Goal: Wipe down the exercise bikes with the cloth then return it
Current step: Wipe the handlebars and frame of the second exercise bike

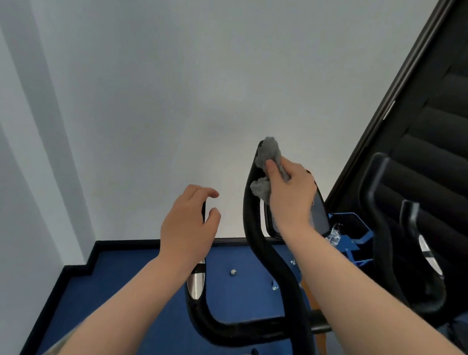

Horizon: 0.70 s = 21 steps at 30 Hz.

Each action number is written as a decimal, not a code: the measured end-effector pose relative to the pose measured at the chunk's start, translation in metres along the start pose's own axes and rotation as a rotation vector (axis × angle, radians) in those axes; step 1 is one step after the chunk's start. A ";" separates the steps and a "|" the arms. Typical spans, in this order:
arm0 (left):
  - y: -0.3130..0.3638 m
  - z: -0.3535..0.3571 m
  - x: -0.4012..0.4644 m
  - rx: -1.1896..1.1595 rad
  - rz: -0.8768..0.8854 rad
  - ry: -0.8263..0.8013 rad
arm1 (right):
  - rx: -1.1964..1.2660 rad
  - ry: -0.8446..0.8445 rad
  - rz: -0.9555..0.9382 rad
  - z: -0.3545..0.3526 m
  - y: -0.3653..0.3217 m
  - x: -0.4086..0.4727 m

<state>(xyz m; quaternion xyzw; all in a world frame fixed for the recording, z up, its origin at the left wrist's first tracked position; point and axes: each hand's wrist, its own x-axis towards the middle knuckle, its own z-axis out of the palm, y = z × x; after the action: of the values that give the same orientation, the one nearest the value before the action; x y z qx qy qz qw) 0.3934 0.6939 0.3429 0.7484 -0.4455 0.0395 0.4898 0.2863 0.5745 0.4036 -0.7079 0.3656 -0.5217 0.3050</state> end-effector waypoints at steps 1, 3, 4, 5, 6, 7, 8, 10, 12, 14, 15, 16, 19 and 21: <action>0.000 0.001 0.000 -0.001 -0.001 0.008 | -0.076 -0.052 0.012 -0.001 0.007 -0.011; 0.000 0.003 0.001 -0.001 -0.001 0.019 | -0.212 -0.186 0.034 -0.013 0.015 -0.024; 0.000 0.004 0.001 -0.001 0.005 0.020 | -0.230 -0.237 0.038 -0.021 0.015 -0.023; -0.001 0.004 0.001 0.000 0.011 0.022 | -0.205 -0.245 0.037 -0.026 0.012 -0.016; -0.001 0.004 0.001 0.005 0.015 0.024 | -0.137 -0.207 0.035 -0.028 0.006 -0.007; -0.001 0.004 0.002 0.011 0.016 0.025 | -0.068 -0.149 0.025 -0.027 -0.001 0.001; -0.001 0.004 0.002 0.014 0.016 0.024 | -0.037 -0.103 0.012 -0.023 -0.006 0.006; -0.002 0.005 0.001 0.008 0.015 0.020 | -0.096 -0.084 0.007 -0.008 -0.007 -0.001; -0.003 0.005 0.001 0.006 0.010 0.025 | -0.245 -0.122 -0.004 0.000 0.008 -0.021; -0.002 0.007 0.002 0.006 0.006 0.035 | -0.357 -0.204 -0.009 -0.007 0.022 -0.032; -0.002 0.007 0.001 0.005 0.004 0.040 | -0.380 -0.255 0.017 -0.015 0.026 -0.031; -0.001 0.007 0.001 0.004 0.004 0.044 | -0.394 -0.321 0.043 -0.024 0.027 -0.028; -0.001 0.006 0.000 0.010 0.005 0.036 | -0.406 -0.395 0.007 -0.039 0.018 -0.023; -0.003 0.003 0.001 0.024 0.024 0.018 | -0.328 -0.254 -0.129 -0.040 0.002 -0.019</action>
<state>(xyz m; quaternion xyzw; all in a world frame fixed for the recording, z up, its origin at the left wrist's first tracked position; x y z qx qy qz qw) 0.3943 0.6915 0.3398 0.7484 -0.4496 0.0574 0.4843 0.2438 0.5875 0.4028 -0.8300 0.3583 -0.3802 0.1952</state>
